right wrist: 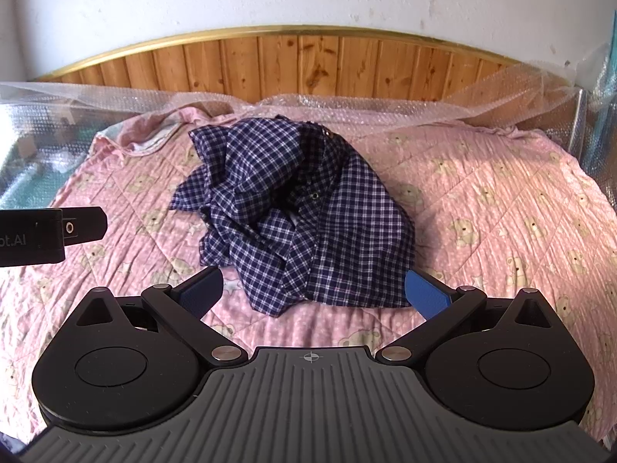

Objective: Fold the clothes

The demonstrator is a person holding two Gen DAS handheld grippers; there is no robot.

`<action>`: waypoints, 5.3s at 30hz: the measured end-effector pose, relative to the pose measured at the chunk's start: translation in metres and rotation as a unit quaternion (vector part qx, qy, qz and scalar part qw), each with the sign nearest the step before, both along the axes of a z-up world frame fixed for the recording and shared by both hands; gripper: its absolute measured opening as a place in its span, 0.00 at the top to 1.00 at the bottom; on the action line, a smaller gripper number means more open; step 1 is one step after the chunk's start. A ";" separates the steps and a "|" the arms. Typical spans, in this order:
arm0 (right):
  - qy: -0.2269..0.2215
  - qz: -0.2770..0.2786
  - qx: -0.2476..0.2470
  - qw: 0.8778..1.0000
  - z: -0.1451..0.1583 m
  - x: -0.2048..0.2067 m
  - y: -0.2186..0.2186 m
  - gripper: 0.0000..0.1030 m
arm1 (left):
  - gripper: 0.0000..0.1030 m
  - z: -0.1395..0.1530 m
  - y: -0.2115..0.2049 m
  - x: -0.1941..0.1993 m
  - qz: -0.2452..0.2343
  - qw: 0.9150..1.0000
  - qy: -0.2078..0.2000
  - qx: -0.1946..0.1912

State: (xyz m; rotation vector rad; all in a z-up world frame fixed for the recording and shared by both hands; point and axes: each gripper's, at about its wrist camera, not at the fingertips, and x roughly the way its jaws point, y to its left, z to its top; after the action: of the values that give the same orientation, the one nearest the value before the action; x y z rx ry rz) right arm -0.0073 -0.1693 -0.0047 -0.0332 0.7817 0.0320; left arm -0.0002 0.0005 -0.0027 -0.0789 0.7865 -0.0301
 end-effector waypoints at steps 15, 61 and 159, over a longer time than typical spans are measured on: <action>-0.001 0.005 0.008 1.000 0.000 0.001 0.001 0.06 | 0.14 -0.001 -0.003 -0.002 -0.019 0.999 -0.003 0.027; 0.078 0.005 0.023 0.997 -0.059 0.096 -0.016 0.20 | 0.06 -0.037 -0.012 0.094 0.037 0.997 0.064 0.009; 0.086 -0.135 0.058 0.985 -0.107 0.070 -0.220 0.89 | 0.12 -0.170 -0.080 0.227 -0.169 0.915 0.162 -0.328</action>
State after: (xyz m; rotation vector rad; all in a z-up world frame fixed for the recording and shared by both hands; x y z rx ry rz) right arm 0.0626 -0.3894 -0.1121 0.1890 0.9507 -0.1798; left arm 0.2265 -0.0796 -0.1729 -0.5995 1.0899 -0.6267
